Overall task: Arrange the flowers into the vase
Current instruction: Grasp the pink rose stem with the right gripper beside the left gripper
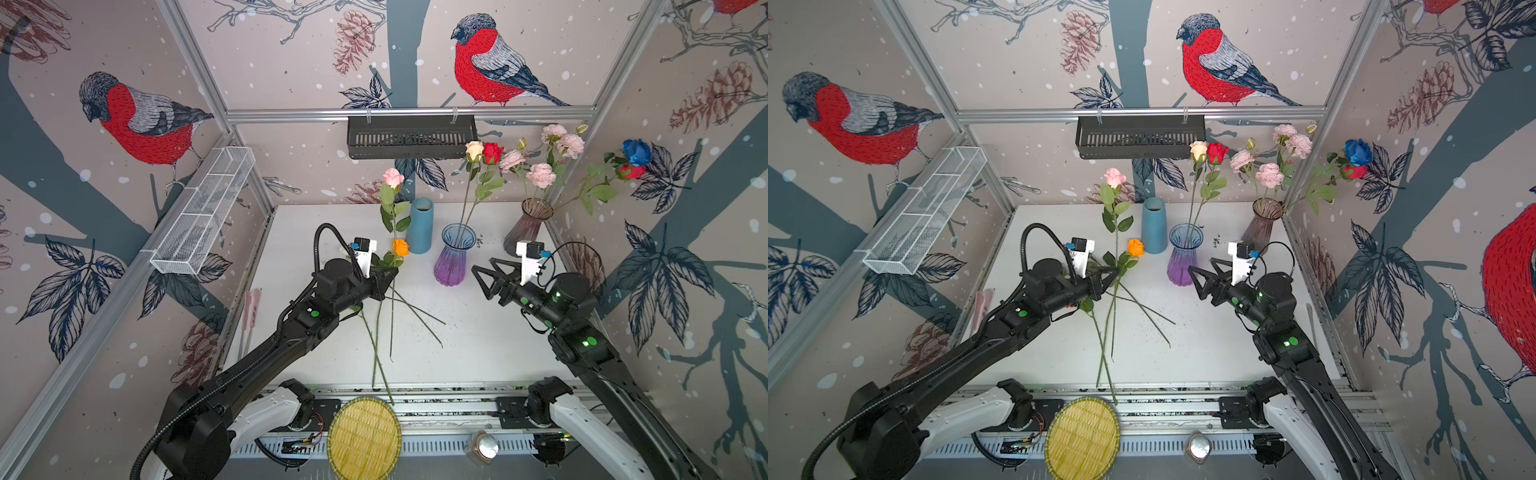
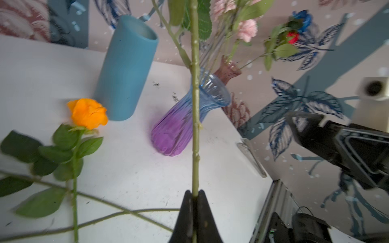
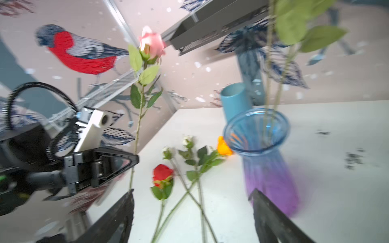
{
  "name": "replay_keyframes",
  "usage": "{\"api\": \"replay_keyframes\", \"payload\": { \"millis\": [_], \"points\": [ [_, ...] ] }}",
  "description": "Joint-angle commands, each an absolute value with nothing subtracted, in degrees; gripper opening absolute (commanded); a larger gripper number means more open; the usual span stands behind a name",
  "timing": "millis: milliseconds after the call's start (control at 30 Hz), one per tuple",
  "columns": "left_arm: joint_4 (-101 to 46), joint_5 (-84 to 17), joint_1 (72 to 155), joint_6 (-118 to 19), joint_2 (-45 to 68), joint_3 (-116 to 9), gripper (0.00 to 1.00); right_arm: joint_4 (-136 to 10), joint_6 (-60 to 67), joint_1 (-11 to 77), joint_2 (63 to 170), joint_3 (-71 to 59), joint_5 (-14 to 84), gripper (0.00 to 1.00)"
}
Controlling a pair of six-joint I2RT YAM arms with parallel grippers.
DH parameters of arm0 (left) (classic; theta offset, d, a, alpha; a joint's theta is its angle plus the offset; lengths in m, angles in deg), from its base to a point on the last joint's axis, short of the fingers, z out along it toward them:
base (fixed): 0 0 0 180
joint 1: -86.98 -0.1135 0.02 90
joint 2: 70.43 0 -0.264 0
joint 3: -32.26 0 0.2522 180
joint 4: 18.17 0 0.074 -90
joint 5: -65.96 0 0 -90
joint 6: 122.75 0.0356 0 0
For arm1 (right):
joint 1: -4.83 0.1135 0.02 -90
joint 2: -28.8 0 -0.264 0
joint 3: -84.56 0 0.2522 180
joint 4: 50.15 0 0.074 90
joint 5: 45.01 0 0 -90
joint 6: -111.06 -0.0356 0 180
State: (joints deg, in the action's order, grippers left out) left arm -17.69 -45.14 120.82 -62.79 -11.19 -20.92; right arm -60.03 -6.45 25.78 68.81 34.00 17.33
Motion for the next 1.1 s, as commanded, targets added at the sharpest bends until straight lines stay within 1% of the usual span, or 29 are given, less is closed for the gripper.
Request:
{"api": "replay_keyframes", "payload": {
  "millis": [0,167,233,467,767,933,967,1000,1033,1067],
  "points": [
    [-5.58,-54.16,121.63,-62.81,-12.85,-20.57,0.0,-52.02,-10.95,28.89,73.27,30.9,4.94,0.84],
    [-6.64,-55.25,124.59,-60.67,-14.31,-21.31,0.0,-56.09,-7.31,36.41,81.99,23.36,4.21,0.78],
    [-7.11,-54.92,125.82,-59.84,-14.45,-21.7,0.0,-56.31,-6.96,38.04,84.91,21.05,3.17,0.75],
    [-7.52,-55.94,127.93,-58.94,-14.68,-22.5,0.0,-54.74,-7.86,40.62,90.91,15.75,1.83,0.67],
    [-7.82,-57.07,128.02,-58.93,-14.98,-22.46,0.0,-53.89,-8.12,43.18,94.22,12.73,0.98,0.6],
    [-6.89,-58.19,128.2,-59.11,-14.97,-22.12,0.0,-53.62,-8.48,43.76,95.79,11.61,1.78,0.52],
    [-6.61,-58.68,128.28,-59.17,-14.89,-22.03,0.0,-53.62,-8.55,43.81,96.02,11.33,1.81,0.49],
    [-6.47,-59.07,128.28,-59.24,-14.89,-22.02,0.0,-53.78,-8.65,43.85,96.34,10.94,1.75,0.43],
    [-6.4,-59.49,128.36,-59.28,-14.88,-22.02,0.0,-54.2,-8.58,43.91,96.75,10.34,1.66,0.29],
    [-6.59,-59.7,128.39,-59.38,-14.89,-22.02,0.0,-54.69,-8.56,44.02,97.06,9.72,1.55,0.11]
  ]
}}
